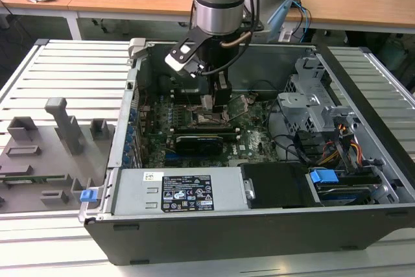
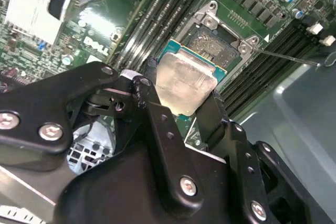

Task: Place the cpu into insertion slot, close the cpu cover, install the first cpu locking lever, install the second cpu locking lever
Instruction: 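Place the cpu into insertion slot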

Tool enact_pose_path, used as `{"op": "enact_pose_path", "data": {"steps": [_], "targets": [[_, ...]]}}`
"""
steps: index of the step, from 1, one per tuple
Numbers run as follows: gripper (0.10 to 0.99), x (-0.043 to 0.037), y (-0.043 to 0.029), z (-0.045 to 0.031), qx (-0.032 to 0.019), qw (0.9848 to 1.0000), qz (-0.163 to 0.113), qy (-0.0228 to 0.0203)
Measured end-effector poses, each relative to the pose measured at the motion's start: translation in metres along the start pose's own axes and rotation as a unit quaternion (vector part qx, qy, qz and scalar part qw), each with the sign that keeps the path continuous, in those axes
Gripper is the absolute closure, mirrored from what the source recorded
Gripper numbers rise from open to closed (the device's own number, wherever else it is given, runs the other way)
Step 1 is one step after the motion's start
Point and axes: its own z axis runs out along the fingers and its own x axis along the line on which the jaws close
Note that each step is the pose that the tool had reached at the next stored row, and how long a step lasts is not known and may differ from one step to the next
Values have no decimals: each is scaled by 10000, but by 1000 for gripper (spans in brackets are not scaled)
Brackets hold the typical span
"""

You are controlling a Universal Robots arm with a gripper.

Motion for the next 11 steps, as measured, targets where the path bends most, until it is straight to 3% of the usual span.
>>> {"op": "enact_pose_path", "data": {"steps": [3,7,11], "targets": [[545,58,-2,99,9,9999,133,-8],[545,122,0,155,28,9998,197,-11],[545,123,-2,183,34,9998,199,-11]]}}
